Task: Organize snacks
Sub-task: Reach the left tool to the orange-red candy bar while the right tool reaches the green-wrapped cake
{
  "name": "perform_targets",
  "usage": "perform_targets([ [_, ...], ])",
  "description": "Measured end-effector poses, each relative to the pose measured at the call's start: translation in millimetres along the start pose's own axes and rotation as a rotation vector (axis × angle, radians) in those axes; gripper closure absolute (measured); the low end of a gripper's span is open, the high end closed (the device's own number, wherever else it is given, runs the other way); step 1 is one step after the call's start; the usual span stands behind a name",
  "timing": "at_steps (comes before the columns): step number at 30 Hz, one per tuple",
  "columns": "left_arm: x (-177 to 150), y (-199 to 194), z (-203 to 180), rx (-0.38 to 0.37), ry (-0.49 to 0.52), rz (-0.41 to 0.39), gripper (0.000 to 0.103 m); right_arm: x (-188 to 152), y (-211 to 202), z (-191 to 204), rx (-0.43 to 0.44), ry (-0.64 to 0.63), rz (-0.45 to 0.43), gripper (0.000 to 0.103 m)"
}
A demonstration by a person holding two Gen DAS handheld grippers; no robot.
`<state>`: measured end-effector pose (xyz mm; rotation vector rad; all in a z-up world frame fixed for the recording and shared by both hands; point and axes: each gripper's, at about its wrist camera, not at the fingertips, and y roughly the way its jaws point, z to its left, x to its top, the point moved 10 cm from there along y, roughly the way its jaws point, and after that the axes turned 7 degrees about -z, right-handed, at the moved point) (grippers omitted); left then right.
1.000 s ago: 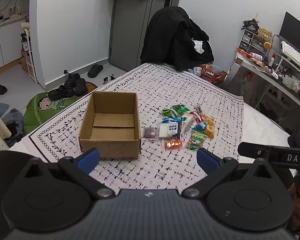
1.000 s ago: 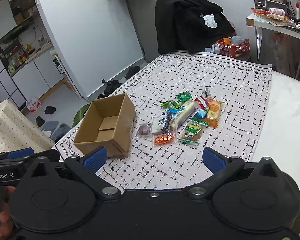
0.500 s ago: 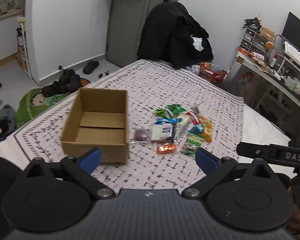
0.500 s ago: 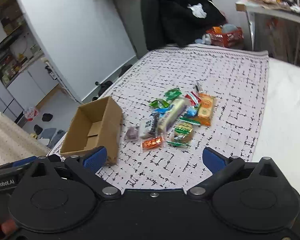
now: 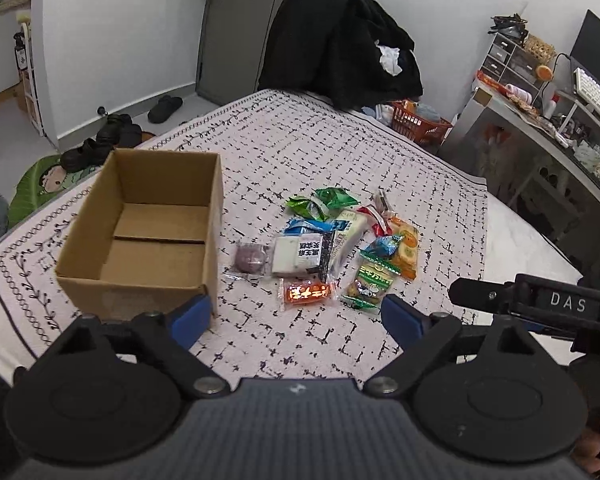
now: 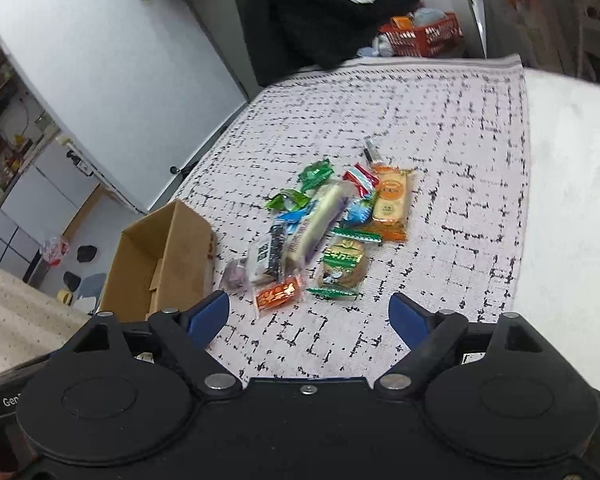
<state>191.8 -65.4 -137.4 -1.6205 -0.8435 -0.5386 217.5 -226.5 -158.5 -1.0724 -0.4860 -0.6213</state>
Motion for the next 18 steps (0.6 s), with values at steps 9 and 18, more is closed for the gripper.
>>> perform_targets([
  [9, -5.6, 44.1, -8.1, 0.005, -0.015, 0.048, 0.017, 1.0, 37.2, -19.2, 0.004, 0.074, 0.043, 0.022],
  [18, -12.3, 87.1, -11.1, 0.029, -0.042, 0.101, 0.019, 1.7, 73.4, -36.1, 0.0, 0.129, 0.084, 0.022],
])
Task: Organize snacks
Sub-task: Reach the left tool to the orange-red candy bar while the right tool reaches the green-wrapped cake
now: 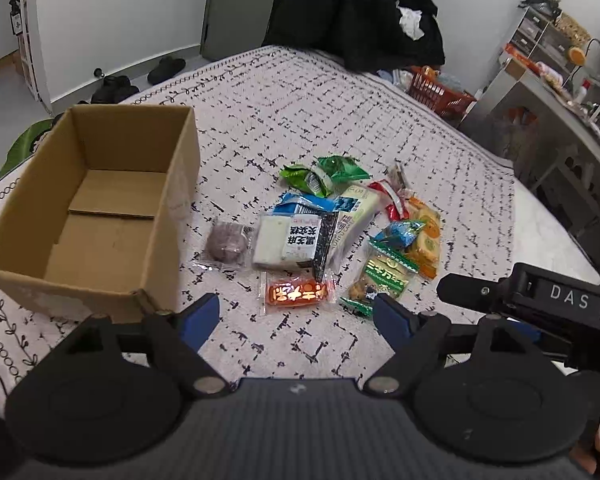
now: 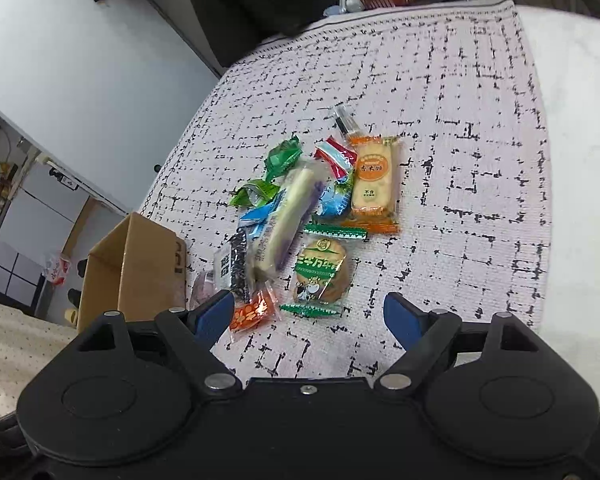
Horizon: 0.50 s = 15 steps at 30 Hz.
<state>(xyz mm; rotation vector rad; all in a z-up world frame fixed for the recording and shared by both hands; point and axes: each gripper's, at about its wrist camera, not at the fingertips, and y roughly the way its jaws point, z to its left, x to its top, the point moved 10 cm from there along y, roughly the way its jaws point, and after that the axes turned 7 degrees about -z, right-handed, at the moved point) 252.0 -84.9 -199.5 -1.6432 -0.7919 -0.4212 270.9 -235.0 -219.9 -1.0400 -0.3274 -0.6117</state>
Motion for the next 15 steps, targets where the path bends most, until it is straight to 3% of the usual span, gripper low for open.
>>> perform_targets([
  [15, -13.1, 70.3, 1.6, 0.039, -0.044, 0.085, 0.025, 0.7, 54.1, -18.5, 0.001, 0.08, 0.062, 0.028],
])
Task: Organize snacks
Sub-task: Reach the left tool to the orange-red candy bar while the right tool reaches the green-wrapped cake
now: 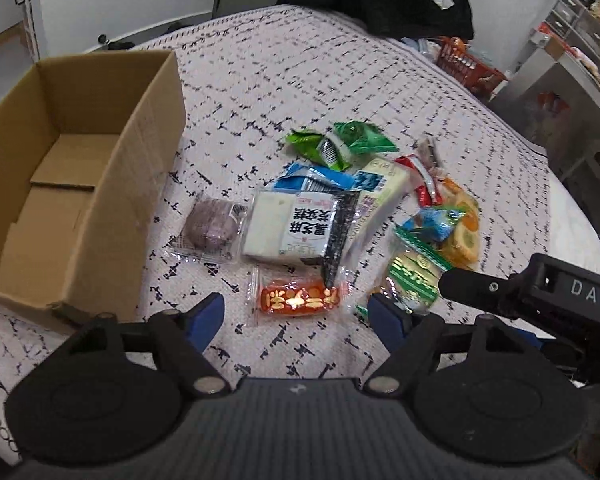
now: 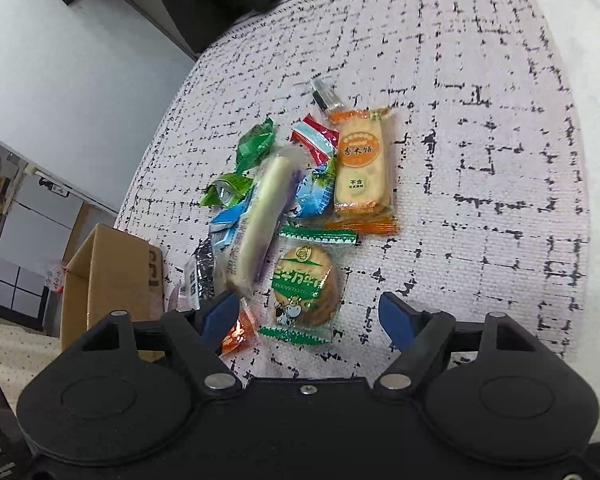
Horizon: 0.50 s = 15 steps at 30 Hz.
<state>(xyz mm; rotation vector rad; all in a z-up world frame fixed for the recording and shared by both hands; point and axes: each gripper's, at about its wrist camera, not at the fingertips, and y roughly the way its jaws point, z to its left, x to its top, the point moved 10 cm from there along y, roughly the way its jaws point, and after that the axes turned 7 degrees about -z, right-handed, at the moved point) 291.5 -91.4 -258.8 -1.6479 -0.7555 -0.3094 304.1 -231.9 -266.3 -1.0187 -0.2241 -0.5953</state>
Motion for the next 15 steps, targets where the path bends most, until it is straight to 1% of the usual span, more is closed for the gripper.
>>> perform_targets([
  [3, -0.2, 11.2, -2.9, -0.011, -0.001, 0.008, 0.026, 0.0, 7.3, -1.5, 0.017, 0.017, 0.014, 0.032],
  [5, -1.4, 19.3, -6.2, -0.007, 0.02, 0.019, 0.026, -0.3, 12.3, -3.5, 0.018, 0.026, 0.024, 0.033],
  [9, -4.5, 32.3, -6.5, -0.002, 0.013, 0.039, 0.026, -1.0, 20.5, -5.8, 0.021, 0.038, 0.041, 0.033],
  [13, -5.7, 39.5, -6.0, -0.004, 0.005, 0.042, 0.026, 0.0, 26.6, -4.1, 0.022, 0.024, 0.042, 0.032],
  [15, -5.4, 41.9, -5.4, 0.002, 0.007, 0.041, 0.029, 0.7, 29.3, -2.6, 0.022, 0.011, 0.043, 0.031],
])
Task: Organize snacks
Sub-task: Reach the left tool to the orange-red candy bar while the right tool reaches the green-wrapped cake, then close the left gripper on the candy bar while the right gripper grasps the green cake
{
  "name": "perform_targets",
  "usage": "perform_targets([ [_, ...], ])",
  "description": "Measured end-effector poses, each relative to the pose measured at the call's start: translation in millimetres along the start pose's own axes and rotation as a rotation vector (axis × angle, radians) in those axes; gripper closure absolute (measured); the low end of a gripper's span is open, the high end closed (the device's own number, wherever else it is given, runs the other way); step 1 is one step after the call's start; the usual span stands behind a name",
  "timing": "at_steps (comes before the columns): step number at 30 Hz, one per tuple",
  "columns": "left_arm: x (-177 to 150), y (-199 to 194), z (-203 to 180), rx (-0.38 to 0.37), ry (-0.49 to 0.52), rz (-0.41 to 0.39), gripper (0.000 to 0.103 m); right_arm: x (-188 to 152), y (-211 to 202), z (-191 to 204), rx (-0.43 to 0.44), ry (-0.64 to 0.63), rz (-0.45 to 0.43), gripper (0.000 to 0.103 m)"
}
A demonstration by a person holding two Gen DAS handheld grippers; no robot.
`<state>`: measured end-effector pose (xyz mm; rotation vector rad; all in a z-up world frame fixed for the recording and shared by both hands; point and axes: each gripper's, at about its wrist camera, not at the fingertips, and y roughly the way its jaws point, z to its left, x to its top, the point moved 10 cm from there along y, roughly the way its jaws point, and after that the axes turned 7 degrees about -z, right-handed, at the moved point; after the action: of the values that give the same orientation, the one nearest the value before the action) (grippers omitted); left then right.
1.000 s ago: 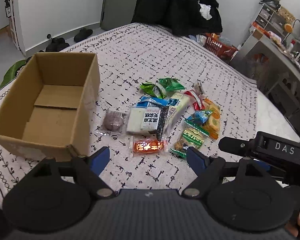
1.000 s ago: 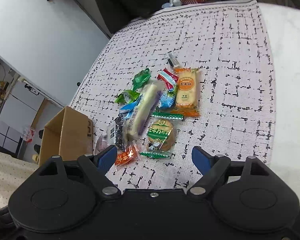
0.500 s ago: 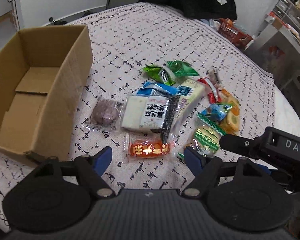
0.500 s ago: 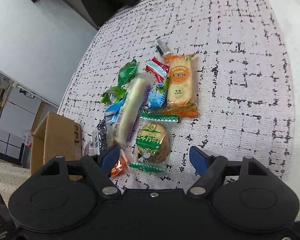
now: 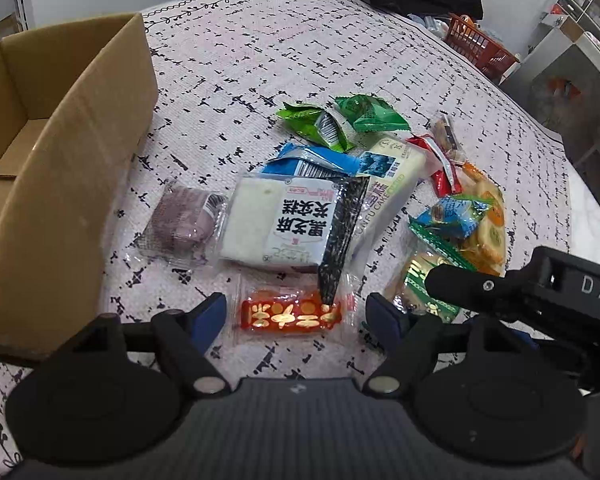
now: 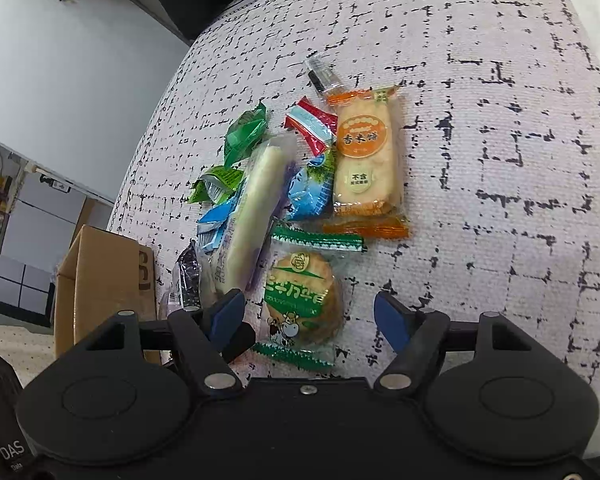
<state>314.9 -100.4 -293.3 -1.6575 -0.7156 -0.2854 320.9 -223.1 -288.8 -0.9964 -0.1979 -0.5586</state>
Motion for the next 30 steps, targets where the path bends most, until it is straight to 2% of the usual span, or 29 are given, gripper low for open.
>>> perform_targets([
  [3, -0.9, 4.2, 0.4, 0.001, -0.011, 0.006, 0.034, 0.9, 3.8, 2.3, -0.006, -0.018, 0.0, 0.031],
  [5, -1.5, 5.1, -0.5, 0.008, -0.005, 0.002, 0.042, 1.0, 5.0, 3.4, -0.011, -0.031, -0.001, 0.031],
  [13, -3.8, -0.9, -1.3, 0.001, -0.007, -0.002, 0.047, 1.1, 10.9, 10.5, -0.07, -0.119, -0.012, 0.031],
  [23, -6.8, -22.2, 11.8, 0.027, -0.028, 0.007, 0.048, -5.8, 20.2, 21.6, -0.171, -0.262, -0.005, 0.031],
  [26, -7.7, -28.9, 15.4, 0.031, -0.038, -0.001, 0.048, -7.0, 19.6, 22.4, -0.212, -0.305, -0.005, 0.039],
  [28, -6.6, -33.3, 16.6, 0.031, -0.041, -0.008, 0.048, -5.6, 16.8, 19.3, -0.242, -0.312, -0.012, 0.055],
  [30, -5.1, -37.7, 17.5, 0.028, -0.043, -0.016, 0.048, -4.1, 14.1, 17.2, -0.25, -0.306, -0.015, 0.058],
])
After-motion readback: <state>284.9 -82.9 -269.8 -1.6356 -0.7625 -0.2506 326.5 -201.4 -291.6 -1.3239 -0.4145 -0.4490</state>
